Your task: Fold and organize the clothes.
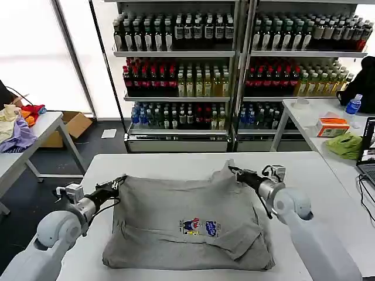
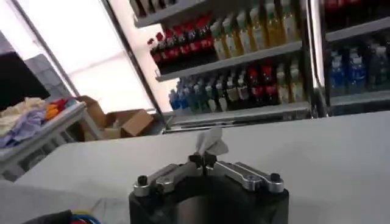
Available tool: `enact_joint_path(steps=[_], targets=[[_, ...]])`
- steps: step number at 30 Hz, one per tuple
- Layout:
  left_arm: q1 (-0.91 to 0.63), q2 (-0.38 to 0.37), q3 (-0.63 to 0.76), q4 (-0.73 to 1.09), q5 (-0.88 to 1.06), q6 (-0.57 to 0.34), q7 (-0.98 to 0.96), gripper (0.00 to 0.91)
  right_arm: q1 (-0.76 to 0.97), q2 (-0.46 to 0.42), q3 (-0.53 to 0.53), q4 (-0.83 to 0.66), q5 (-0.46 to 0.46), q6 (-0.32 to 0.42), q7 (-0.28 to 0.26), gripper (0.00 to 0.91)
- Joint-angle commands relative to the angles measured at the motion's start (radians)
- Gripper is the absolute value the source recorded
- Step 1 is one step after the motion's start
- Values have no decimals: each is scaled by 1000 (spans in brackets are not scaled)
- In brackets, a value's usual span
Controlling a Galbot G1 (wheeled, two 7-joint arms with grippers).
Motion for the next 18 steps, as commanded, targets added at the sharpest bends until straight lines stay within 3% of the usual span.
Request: enact_joint_path(steps=[1,9,16,17,18], targets=[[216,16,-132,-196,-3,-1,-31,0,-243,-92,191,282,68,-6,28,0],[482,28,-284,-330,-9,65,-41,0,-544,-114,331,434,42,-6,25,0],[644,-13,-333,-399,73,73,-11,30,-744,-58,355,518,-87,-6,15,0],[658,-17,-339,-410,82,81,-10,131,-756,-48,352,519,-116,-5,12,0],[683,-33,-343,-416,93,91,-12,907,-775,-36,346,519,-155,-5,1,0]])
